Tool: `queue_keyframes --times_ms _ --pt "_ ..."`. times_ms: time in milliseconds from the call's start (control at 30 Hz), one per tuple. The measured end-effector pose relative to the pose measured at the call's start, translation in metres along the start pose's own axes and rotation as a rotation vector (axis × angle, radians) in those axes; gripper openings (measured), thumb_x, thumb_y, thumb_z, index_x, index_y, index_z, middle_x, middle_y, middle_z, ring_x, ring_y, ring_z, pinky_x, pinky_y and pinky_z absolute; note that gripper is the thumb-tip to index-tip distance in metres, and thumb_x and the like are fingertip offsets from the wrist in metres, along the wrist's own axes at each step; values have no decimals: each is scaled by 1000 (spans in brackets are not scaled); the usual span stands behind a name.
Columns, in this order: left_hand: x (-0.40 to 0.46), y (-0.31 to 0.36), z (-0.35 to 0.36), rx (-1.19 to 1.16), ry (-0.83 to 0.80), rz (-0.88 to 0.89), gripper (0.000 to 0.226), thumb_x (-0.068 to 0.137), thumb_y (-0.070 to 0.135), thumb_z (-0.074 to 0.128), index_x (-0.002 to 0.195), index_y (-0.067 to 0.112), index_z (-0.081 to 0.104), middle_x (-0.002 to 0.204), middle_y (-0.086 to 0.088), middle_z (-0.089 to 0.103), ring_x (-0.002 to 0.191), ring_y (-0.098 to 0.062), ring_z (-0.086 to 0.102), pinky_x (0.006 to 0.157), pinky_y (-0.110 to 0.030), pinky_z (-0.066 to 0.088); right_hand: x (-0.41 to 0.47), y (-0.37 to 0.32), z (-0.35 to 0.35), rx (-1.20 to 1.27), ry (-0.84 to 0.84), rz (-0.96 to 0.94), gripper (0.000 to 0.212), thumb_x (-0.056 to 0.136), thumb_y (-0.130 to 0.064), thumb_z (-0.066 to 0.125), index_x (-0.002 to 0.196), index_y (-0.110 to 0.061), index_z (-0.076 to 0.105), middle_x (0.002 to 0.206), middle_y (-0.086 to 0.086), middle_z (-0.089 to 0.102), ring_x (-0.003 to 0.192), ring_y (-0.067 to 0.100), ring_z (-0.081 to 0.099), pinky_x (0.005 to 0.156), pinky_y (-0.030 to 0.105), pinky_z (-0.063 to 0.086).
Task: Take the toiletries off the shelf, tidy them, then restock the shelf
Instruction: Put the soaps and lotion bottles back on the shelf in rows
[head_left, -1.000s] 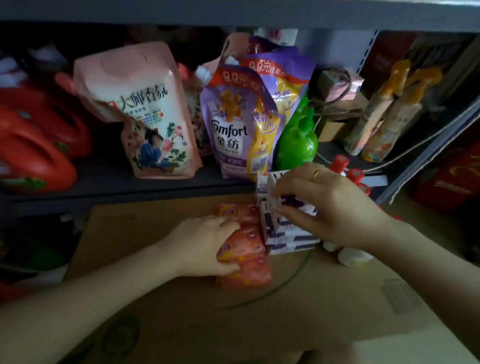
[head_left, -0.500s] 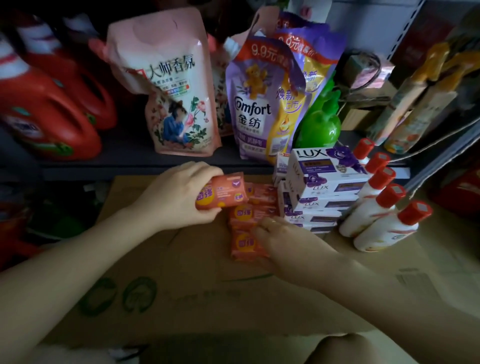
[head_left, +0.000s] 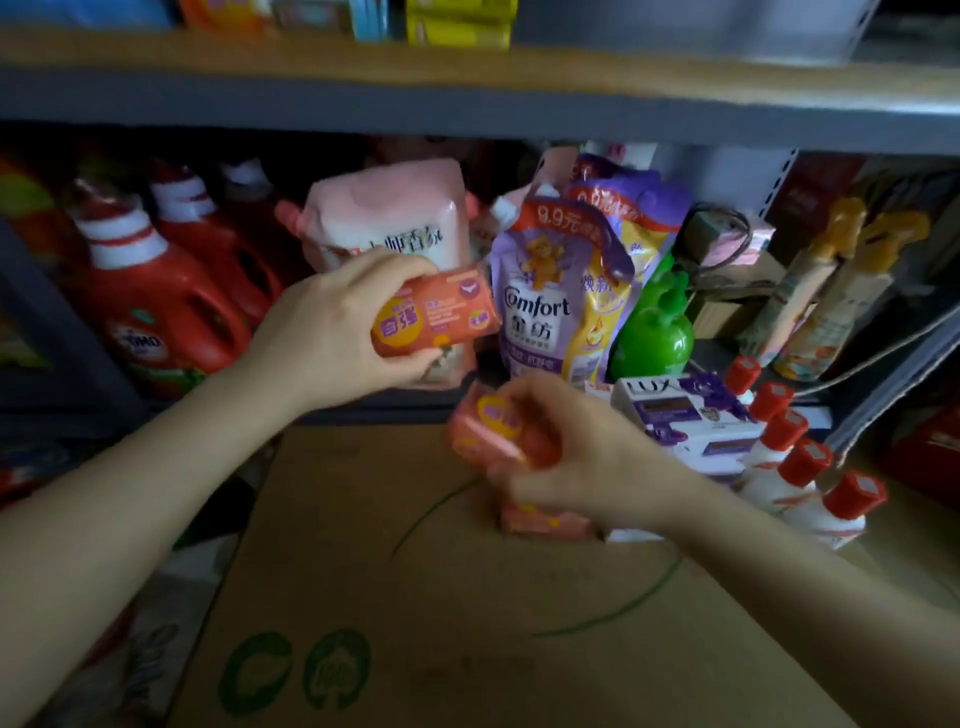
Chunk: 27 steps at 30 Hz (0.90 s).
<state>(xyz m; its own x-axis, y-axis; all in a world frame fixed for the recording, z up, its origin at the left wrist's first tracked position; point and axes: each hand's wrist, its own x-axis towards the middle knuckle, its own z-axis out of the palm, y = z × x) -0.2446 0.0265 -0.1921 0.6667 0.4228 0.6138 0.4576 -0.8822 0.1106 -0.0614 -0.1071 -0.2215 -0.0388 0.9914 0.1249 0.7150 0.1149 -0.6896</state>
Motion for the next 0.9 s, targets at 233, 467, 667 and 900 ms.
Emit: queue_keyframes --times_ms 233,467,667,900 --pt "77 -18 -53 117 115 106 62 69 37 72 123 10 56 118 -11 58 98 -34 61 75 -48 53 57 -43 -80 204 290 -162 47 67 -33 66 110 -29 46 89 -4 63 72 17 62 66 41 54" --pt "179 -30 -89 205 43 97 63 76 41 69 131 22 46 126 -2 52 110 -28 54 88 -42 46 106 -70 -148 -158 653 -350 63 65 -34 76 120 -22 47 84 -25 52 72 -13 54 66 0 39" --pt "239 -45 -74 619 -156 116 62 81 40 65 133 23 37 125 -4 49 110 -27 53 76 -38 46 150 -77 -189 -338 692 -294 72 64 -41 78 125 -19 46 84 -15 49 77 7 49 62 9 34" --pt "265 -47 -42 770 -330 42 66 79 27 70 134 17 34 126 -11 45 117 -32 47 83 -41 42 197 -59 -207 -422 597 -128 58 78 -52 63 125 -23 44 97 -3 52 82 14 48 69 24 37"
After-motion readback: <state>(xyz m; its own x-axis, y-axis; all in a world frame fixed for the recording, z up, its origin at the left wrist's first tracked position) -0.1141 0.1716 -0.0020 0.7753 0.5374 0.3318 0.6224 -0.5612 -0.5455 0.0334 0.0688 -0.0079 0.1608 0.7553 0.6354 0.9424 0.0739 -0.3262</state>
